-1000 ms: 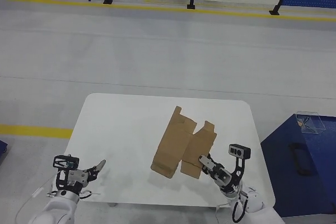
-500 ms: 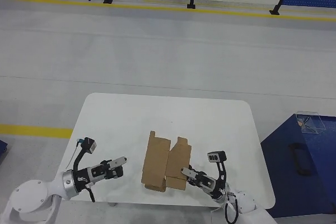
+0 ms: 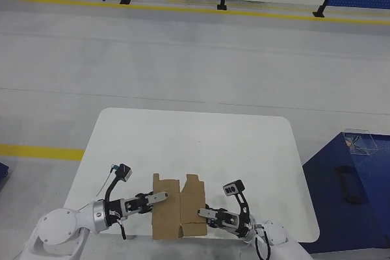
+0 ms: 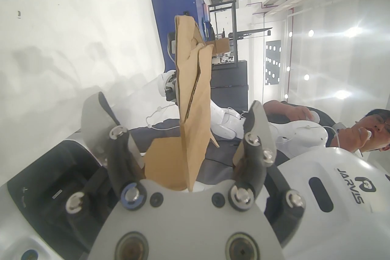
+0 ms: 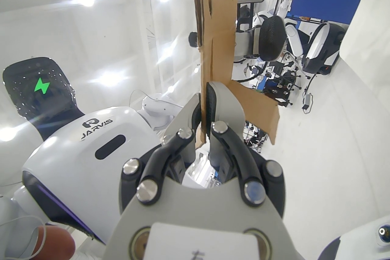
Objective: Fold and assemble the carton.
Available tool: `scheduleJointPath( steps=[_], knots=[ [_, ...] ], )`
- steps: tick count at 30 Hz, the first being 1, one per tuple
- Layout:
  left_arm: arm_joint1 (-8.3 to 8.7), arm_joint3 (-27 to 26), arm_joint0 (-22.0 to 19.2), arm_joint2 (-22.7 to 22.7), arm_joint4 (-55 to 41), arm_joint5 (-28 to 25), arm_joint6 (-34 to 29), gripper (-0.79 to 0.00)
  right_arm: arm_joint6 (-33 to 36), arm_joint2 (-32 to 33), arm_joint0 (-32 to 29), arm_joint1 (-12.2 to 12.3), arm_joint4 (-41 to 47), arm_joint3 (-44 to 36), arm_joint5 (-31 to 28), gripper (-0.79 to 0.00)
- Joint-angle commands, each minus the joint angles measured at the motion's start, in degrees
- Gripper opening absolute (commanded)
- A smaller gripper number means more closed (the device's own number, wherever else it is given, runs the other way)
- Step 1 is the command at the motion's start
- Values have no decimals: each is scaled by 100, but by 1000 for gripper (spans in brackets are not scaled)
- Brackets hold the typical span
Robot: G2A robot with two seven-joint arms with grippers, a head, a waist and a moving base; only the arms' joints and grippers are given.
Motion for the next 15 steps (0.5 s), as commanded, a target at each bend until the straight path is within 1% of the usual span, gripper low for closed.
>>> scheduleJointPath(
  steps=[1,5,6,7,15],
  knots=[
    [16,1,5,-13,-44,3,-54,-785,33,37,2,1,42,-1,33,-785],
    [37,-8,9,-48,-151,-26,-166,-785,85,61,-27,-5,60,-13,86,-785],
    [37,-8,9,-48,-151,-26,-166,-785,102,64,-30,-5,30,-10,102,-425],
    [37,-8,9,-48,-151,-26,-166,-785,110,71,-23,0,-70,9,136,0],
    [37,-8,9,-48,-151,-26,-166,-785,110,71,-23,0,-70,9,136,0]
  ],
)
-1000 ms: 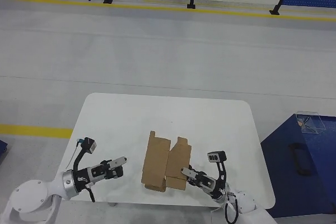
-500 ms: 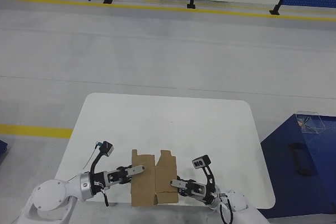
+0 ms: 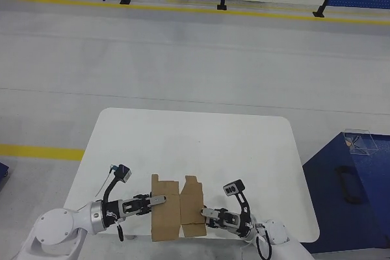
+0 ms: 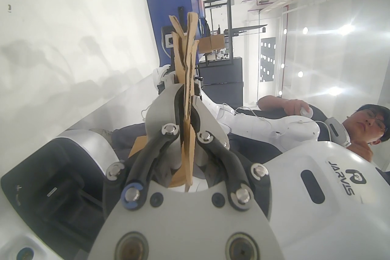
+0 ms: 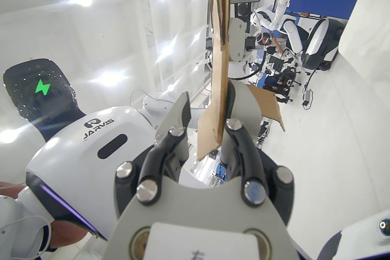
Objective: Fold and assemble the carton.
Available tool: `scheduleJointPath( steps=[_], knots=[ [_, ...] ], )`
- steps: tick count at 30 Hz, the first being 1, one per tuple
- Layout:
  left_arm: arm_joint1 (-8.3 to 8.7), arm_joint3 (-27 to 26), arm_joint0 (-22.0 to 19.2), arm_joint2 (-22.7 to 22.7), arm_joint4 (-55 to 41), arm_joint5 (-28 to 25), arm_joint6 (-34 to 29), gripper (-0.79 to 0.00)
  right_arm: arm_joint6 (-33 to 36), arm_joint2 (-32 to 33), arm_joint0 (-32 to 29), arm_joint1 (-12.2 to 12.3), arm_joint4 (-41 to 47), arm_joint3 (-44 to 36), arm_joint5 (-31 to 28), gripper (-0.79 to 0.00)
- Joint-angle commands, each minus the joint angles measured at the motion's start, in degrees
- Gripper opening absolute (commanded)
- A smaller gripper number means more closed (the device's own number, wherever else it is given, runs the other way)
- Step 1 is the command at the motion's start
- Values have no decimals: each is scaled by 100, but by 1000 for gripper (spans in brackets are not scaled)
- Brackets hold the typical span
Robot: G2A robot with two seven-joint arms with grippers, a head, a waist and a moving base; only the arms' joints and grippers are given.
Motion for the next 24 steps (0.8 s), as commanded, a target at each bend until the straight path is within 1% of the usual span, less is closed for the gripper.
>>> scheduleJointPath(
  steps=[1,4,5,6,8,9,10,13,15,18,20,21,24],
  knots=[
    [0,0,0,0,0,0,0,-785,0,0,0,0,0,0,0,0],
    [0,0,0,0,0,0,0,-785,0,0,0,0,0,0,0,0],
    [-6,-9,15,19,-43,-10,96,-785,0,0,0,0,0,0,0,0],
    [-16,-50,46,72,-94,-157,225,-785,0,0,0,0,0,0,0,0],
    [-44,-16,153,164,-252,-615,558,-785,-44,4,-6,-1,-2,-12,8,0],
    [-62,17,210,224,-406,-837,702,-785,-186,51,-24,-5,-77,-107,-146,0],
    [-83,39,251,287,-616,-1069,833,-785,-409,126,-64,-5,-265,-195,-436,0],
    [-172,244,304,568,-1506,-1731,1307,-785,-1451,399,-249,28,-1665,-389,-1478,0],
    [-241,576,233,858,-1879,-2188,1522,-785,-2024,475,-437,39,-2258,-575,-2035,0],
    [-358,998,50,1305,-2337,-2793,1846,-785,-2350,1014,-730,30,-3037,-1094,-2035,0],
    [-442,1132,-8,1616,-2675,-3104,2089,-785,-2658,1368,-972,0,-3687,-1525,-2035,0],
    [-471,1197,-31,1757,-2736,-3179,2098,-785,-2837,1479,-1099,-22,-3973,-1719,-2035,0],
    [-556,1357,-98,2048,-2663,-3649,2294,-785,-3387,1672,-1381,-84,-4820,-2104,-2035,0]
  ],
)
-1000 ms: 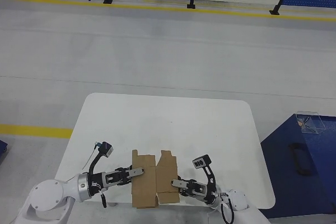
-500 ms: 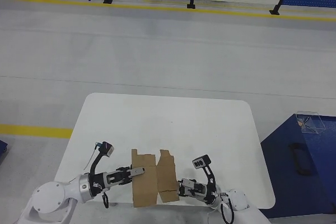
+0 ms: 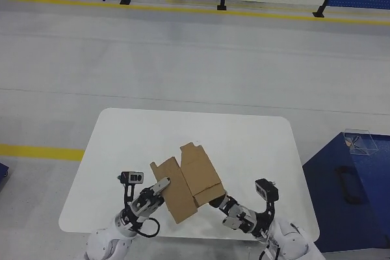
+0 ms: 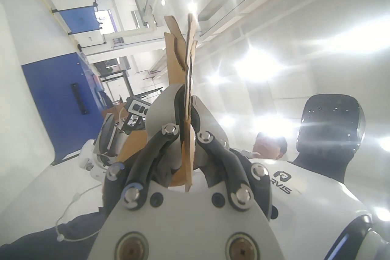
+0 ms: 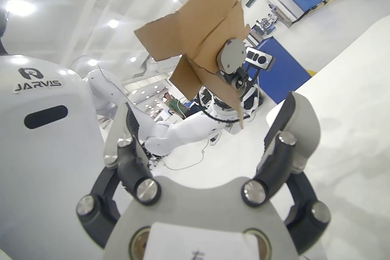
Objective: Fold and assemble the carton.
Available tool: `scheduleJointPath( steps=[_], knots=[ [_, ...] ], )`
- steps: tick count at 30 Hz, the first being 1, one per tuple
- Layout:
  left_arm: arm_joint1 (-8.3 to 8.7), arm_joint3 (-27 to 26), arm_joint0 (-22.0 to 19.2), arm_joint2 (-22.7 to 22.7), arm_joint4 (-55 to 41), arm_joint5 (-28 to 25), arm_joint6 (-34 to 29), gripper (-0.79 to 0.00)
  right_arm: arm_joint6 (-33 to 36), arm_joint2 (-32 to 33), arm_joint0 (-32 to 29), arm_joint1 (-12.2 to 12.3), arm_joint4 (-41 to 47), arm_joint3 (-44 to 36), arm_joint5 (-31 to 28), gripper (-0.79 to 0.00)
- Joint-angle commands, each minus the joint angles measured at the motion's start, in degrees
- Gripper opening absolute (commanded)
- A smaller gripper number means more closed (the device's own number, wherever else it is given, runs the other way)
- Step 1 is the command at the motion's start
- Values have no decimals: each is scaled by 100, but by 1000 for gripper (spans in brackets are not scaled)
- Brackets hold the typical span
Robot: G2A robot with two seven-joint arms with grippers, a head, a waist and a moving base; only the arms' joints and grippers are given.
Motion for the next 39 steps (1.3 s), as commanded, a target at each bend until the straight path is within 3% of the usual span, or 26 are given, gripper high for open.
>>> scheduleJointPath(
  steps=[1,6,7,8,11,12,23,25,27,33,39],
  knots=[
    [-52,107,-39,231,102,-253,82,-785,-402,97,-136,-31,-713,-166,-1,0],
    [-139,164,-160,586,-255,-170,52,-785,-1499,106,-258,-51,-2222,-252,-1,0],
    [-148,155,-158,634,-311,-120,11,-785,-1750,86,-273,-43,-2499,-235,-1,-62],
    [-153,146,-159,664,-366,-83,-37,-785,-1973,39,-281,-30,-2755,-218,-1,-397],
    [-174,190,-187,661,-414,-184,-19,-785,-2623,-146,-273,30,-3324,-146,-1,-757],
    [-183,216,-207,667,-431,-179,18,-785,-2822,-235,-269,57,-3445,-146,-1,-785],
    [-220,450,-269,581,-388,-221,68,-785,-4690,-964,40,462,-4417,148,-1,-785],
    [-222,480,-270,546,-404,-214,70,-563,-4922,-1120,131,528,-4433,227,-1,-785],
    [-219,513,-277,490,-403,-191,67,0,-5105,-1242,244,595,-4443,295,-1,-785],
    [-159,711,-290,-19,-712,16,106,0,-5559,-1405,396,801,-4423,505,-1,-785],
    [-80,1010,-277,-769,-1442,156,-15,0,-5330,-1671,525,1021,-3708,672,-1,-785]
  ],
)
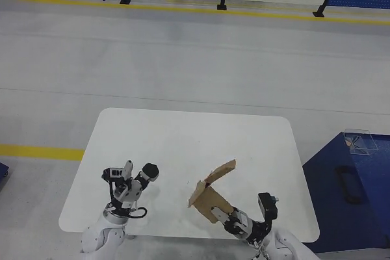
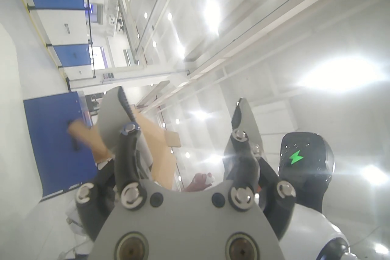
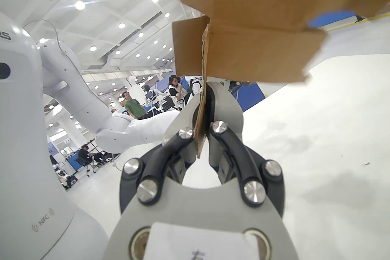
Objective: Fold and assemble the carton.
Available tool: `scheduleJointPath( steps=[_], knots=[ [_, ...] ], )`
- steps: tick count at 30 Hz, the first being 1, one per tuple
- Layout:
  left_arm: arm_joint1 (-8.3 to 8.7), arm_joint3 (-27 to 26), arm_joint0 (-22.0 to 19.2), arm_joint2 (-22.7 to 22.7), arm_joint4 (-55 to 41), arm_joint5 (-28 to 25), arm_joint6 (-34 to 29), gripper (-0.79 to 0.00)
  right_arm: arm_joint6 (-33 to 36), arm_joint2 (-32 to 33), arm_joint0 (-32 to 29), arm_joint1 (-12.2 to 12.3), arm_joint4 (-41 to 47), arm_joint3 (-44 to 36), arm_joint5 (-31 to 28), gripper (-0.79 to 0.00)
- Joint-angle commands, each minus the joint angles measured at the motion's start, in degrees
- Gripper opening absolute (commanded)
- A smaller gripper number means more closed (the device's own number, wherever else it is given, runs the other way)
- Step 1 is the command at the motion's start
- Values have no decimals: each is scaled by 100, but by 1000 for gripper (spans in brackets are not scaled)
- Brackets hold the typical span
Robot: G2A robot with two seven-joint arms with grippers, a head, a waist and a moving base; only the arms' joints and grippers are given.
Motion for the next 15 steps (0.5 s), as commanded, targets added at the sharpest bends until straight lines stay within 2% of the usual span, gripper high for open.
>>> scheduleJointPath(
  steps=[1,3,5,9,15],
  knots=[
    [9,20,-8,-191,-258,-42,-99,0,163,-126,48,69,326,37,0,-785],
    [14,-18,1,-278,-453,56,-248,0,445,-384,89,126,791,32,0,-785],
    [24,-110,-29,-338,-500,207,-438,0,882,-752,170,181,1614,-74,0,-785],
    [38,-306,-89,-313,-228,389,-889,0,2179,-1157,410,328,2776,-77,0,-785],
    [80,-408,-337,-348,-114,1056,-1570,0,4232,-1399,508,558,4111,-265,0,-785]
  ],
)
